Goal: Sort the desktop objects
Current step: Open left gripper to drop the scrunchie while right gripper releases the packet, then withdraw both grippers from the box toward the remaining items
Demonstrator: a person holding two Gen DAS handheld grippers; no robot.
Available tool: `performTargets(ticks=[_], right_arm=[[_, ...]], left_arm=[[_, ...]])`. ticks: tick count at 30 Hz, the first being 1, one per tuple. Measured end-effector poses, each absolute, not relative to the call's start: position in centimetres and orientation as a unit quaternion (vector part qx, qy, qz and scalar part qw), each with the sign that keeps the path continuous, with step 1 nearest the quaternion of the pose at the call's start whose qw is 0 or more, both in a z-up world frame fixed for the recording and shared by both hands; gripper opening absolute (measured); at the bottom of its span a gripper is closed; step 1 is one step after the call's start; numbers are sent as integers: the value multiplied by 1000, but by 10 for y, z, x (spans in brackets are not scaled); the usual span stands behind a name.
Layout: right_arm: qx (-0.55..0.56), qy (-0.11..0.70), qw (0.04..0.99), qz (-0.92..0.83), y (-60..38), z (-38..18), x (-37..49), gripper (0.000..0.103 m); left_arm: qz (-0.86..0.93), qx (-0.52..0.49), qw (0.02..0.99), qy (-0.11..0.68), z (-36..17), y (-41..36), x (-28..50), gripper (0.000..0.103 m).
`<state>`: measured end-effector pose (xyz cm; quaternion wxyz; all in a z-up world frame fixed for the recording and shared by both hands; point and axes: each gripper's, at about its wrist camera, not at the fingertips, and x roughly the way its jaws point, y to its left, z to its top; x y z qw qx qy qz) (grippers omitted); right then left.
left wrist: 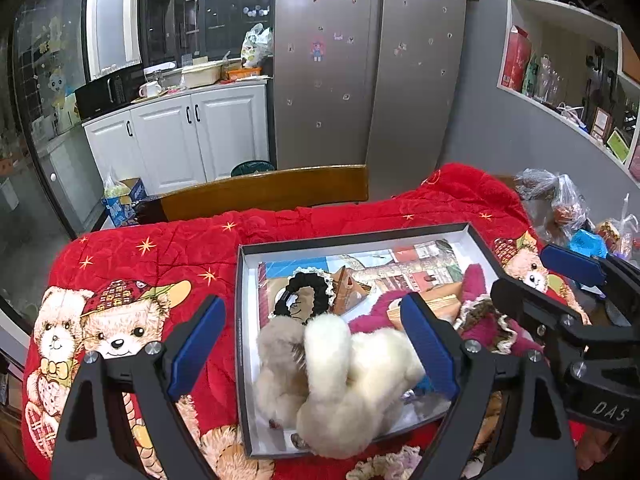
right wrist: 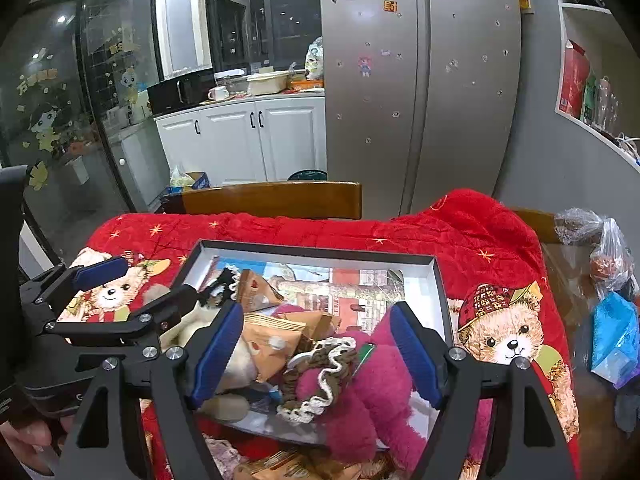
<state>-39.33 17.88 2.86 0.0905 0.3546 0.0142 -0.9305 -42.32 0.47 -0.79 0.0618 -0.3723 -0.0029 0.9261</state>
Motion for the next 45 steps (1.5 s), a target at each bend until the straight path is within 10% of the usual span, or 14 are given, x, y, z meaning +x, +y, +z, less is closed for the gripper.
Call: performTargets(ticks=[21,45], right_arm=[[313,32,83,-946,179,89,-309,78],[325,20,72,-943,195,61,-204,78]], left_arm=[[936,-346,72,-4,58,-3,-314,94],[918,-389,77,-12,9,12,-205,94]])
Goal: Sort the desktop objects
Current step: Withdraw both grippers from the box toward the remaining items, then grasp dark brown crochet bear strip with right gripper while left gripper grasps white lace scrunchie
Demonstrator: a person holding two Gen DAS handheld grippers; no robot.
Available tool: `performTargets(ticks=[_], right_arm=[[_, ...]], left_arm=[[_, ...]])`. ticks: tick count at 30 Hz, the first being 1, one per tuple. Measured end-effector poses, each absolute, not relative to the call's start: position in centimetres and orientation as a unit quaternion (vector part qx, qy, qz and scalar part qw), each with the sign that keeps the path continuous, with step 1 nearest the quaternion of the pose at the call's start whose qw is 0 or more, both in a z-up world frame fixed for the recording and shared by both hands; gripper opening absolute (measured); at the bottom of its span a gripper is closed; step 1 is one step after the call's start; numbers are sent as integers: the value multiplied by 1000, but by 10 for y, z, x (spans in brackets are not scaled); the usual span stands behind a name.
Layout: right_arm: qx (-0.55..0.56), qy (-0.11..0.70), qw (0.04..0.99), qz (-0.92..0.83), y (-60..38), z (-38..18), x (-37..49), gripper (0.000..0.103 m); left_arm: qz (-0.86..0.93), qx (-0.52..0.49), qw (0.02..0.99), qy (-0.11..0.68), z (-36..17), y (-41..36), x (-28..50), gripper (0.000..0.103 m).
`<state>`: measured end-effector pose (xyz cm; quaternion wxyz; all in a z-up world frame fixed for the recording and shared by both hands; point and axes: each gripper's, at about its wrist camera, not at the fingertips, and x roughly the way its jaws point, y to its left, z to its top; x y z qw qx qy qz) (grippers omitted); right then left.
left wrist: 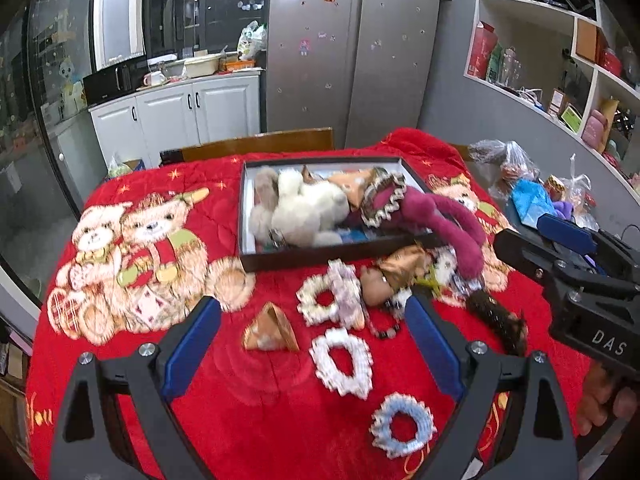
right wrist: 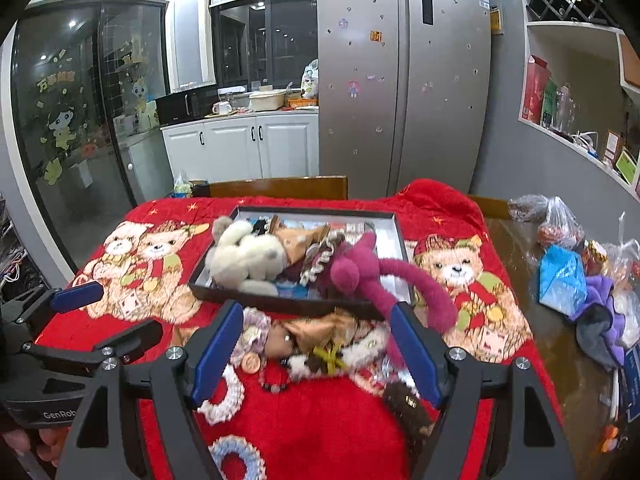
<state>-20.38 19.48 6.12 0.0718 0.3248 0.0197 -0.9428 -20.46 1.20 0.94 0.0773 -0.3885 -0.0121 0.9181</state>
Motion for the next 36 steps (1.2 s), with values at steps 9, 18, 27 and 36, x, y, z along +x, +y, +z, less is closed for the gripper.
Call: performTargets(ticks=[9,18,27,36], right_arm=[[348,5,70,-935,202,24,-169,78],[370,-4,63,-927,215,-10,-147,78],[367,-26,26,-929,265,-19,-145,78],[383,9,12,-924,278,-42,-158,78]], left_arm=[[910,-405,88,-10,-25,19,-182,94],[906,-414,89,-12,-49,19,-174,94],[897,-431,102,-8,-71,34,-181,94],[890,-445,100,4,-89,43,-195,94]])
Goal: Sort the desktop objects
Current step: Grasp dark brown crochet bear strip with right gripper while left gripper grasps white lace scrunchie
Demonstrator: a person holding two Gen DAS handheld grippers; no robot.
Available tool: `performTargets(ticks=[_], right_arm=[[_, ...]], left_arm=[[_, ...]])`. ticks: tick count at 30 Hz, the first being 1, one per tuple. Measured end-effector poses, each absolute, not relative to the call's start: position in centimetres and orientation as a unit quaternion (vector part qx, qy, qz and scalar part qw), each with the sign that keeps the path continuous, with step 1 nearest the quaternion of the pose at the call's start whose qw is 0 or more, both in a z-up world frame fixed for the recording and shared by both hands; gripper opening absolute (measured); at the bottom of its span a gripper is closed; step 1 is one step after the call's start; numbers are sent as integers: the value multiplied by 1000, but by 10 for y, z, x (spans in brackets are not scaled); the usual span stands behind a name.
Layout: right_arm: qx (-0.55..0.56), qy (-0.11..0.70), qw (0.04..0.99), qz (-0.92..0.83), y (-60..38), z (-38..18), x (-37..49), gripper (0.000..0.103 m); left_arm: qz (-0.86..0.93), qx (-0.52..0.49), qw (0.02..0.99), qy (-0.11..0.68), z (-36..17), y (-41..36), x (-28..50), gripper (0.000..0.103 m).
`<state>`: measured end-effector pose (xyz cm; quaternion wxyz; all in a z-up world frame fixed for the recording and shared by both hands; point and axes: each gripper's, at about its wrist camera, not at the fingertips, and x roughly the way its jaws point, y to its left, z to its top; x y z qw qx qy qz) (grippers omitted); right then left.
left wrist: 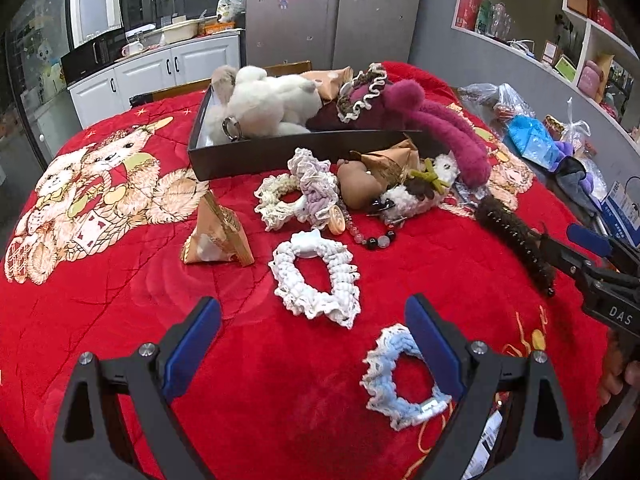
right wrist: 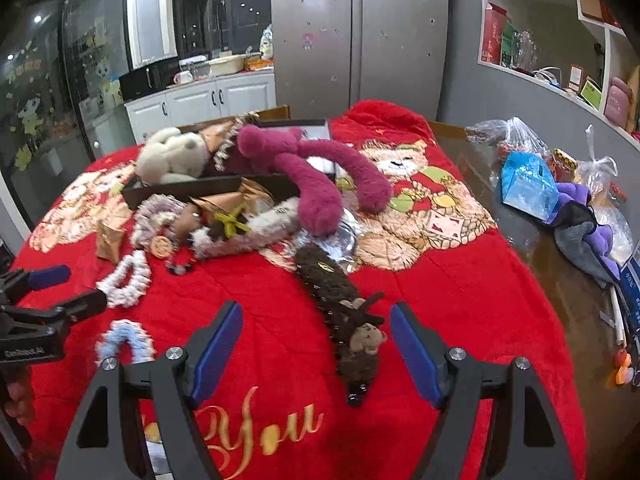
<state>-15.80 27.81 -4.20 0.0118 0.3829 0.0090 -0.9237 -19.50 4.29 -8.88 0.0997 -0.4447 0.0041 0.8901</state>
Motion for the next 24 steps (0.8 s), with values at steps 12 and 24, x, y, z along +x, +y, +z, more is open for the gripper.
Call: performTargets(ticks=[12,24], right_arm=[[421,1,6,-907,288,-77,-182,78],[437,4,-1,-899,285,-97,-191,78]], left_arm=[[871,-482,98,-3,-120,43,-217,94],[876,-474,88,18,-129,45,-220,94]])
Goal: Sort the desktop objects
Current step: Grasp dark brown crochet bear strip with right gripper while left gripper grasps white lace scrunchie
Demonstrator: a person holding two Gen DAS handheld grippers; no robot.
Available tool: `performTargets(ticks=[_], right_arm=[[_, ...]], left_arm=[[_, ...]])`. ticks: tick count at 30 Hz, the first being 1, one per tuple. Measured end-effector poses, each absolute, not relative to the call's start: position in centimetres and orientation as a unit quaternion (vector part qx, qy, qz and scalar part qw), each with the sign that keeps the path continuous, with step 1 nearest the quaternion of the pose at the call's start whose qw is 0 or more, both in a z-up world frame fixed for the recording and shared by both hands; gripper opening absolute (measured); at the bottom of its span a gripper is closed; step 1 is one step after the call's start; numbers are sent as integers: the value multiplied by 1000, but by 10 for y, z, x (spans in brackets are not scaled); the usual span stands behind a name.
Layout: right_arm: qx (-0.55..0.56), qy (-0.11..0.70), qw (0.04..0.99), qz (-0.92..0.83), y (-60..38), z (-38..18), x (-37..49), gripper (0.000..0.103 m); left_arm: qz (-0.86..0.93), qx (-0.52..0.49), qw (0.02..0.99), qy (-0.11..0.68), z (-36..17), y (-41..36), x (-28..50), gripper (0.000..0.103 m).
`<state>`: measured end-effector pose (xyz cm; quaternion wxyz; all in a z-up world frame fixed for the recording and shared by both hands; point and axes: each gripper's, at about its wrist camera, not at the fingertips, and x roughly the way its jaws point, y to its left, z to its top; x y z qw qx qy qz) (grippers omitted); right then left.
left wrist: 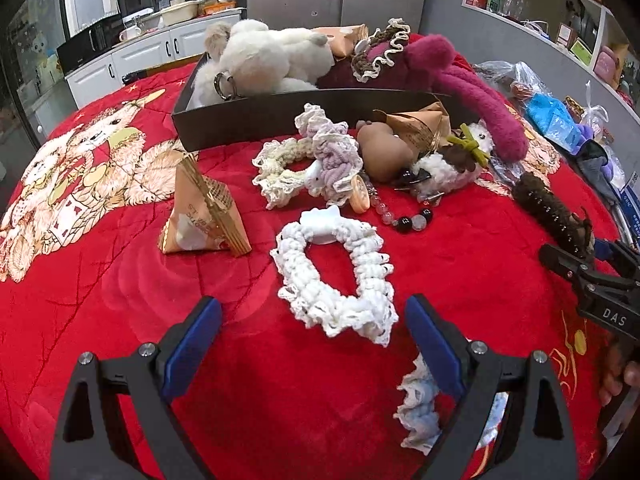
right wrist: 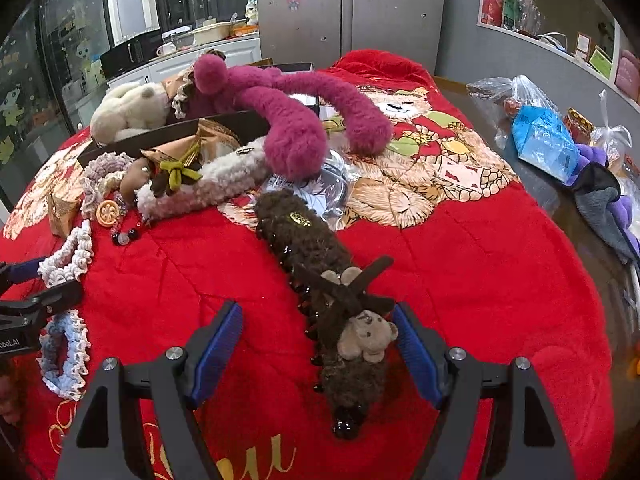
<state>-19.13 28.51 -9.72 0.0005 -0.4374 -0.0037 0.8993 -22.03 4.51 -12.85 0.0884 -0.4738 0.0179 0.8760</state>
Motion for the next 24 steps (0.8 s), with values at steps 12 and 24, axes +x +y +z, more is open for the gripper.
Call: performTargets(ticks=[12,24], right_arm=[[-433,3,16,901,284,-97,-191,60],[-431,17,17,902,287,-95,-189,35]], left_arm=[[889,-449,84,40,-122,50,-212,19],[893,-440,93,28,-116,49,-204,4]])
